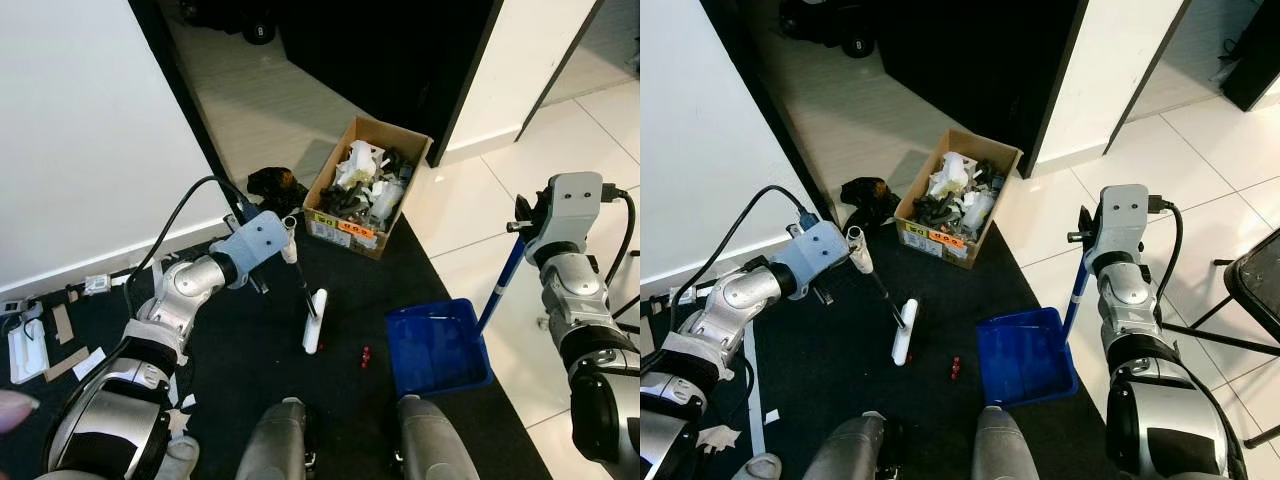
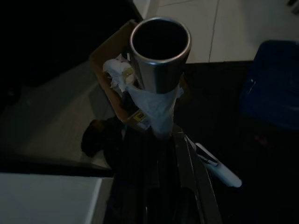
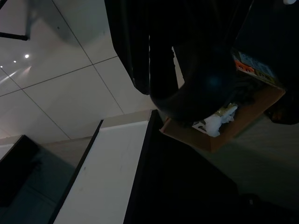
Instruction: Sweep floor
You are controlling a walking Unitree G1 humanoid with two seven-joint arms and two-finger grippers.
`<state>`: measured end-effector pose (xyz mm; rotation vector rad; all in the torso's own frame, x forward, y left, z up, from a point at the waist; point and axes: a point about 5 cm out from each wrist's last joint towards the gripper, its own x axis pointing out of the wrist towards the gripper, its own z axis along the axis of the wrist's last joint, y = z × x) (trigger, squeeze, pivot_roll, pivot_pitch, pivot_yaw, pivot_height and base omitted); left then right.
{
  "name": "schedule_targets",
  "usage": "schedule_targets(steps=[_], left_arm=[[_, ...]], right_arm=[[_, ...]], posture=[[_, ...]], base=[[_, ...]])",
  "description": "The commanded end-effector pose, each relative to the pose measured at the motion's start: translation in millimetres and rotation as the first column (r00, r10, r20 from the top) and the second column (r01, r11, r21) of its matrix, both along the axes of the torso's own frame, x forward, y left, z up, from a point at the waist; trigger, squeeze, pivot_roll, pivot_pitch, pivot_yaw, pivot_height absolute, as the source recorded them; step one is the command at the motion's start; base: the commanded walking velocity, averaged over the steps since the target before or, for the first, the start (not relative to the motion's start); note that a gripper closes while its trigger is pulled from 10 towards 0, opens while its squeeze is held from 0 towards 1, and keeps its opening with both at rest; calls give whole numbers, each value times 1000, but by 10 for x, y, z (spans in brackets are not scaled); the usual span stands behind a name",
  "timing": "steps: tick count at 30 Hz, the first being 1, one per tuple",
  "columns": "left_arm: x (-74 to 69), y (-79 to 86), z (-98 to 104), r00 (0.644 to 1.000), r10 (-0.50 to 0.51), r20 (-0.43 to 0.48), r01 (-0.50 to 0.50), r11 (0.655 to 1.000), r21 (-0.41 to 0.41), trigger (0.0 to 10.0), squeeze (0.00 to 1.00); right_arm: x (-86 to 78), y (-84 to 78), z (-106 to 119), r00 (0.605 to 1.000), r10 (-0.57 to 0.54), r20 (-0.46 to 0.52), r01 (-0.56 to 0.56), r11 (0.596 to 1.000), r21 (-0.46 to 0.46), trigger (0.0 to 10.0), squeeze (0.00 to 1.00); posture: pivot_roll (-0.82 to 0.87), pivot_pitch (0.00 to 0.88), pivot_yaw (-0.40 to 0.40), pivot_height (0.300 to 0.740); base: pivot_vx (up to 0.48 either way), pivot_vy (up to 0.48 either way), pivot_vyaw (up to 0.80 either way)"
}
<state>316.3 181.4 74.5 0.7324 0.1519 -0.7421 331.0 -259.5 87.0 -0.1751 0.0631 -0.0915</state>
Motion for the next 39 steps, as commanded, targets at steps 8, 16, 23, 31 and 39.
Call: schedule_targets(steps=[8,16,23,31,39], left_arm=[[-117,286,-160,998,-20,-55,32,971,237,10000,0],[-1,522,148,998,56,-23,-52,990,128,10000,0],[36,543,306,1000,4,-18,-2,991,131,10000,0],[-43,545,215,995,-56,-84,71,978,194,10000,0],[-164,478,-14,989,-64,-130,93,968,232,10000,0]], right_arm=[[-31,68,-75,1000,13,-8,-13,1000,16,10000,0],[-44,46,-62,1000,12,15,-13,998,69,10000,0],[-48,15,-49,1000,14,17,-15,998,68,10000,0],[-54,-9,-44,1000,11,17,-13,998,69,10000,0],[-73,3,-71,1000,9,16,-10,997,73,10000,0]], posture=[[37,135,34,740],[34,108,21,740],[33,105,22,740],[36,110,25,740],[33,112,27,740]], base=[[0,0,0],[0,0,0],[0,0,0],[0,0,0],[0,0,0]])
